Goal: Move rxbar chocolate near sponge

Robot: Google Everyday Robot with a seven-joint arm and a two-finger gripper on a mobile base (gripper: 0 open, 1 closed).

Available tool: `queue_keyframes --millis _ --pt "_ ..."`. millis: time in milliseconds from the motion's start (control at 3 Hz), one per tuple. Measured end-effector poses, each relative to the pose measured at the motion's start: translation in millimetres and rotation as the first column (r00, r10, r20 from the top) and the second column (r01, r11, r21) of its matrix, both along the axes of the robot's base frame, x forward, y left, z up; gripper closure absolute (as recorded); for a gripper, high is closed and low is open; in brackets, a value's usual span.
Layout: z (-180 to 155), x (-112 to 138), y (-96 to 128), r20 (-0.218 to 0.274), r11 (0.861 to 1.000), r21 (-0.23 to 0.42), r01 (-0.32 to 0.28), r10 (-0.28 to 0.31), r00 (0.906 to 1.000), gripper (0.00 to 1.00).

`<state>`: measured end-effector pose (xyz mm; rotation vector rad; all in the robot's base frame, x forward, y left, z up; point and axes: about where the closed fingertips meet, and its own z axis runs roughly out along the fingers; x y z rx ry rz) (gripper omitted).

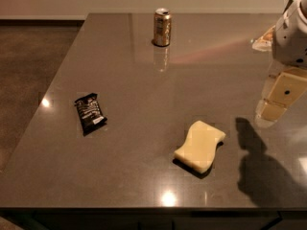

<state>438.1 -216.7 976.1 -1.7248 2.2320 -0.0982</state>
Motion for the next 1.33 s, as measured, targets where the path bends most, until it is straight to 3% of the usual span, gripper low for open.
queue_keyframes --millis 333,667,1000,1333 --pt "0.1 0.2 0.3 0.0 1.0 0.0 -0.001 0.001 1.0 0.0" --pt "1.2 9.8 19.0 0.01 0.998 0.015 -0.062 0.062 0.9981 0.0" --pt "-1.9 13.9 57.1 -0.001 0.994 0.035 -0.105 0.105 0.9945 0.0" --pt "-7.7 17.3 99.0 -0.025 0.992 0.082 -0.1 0.102 0.9944 0.0"
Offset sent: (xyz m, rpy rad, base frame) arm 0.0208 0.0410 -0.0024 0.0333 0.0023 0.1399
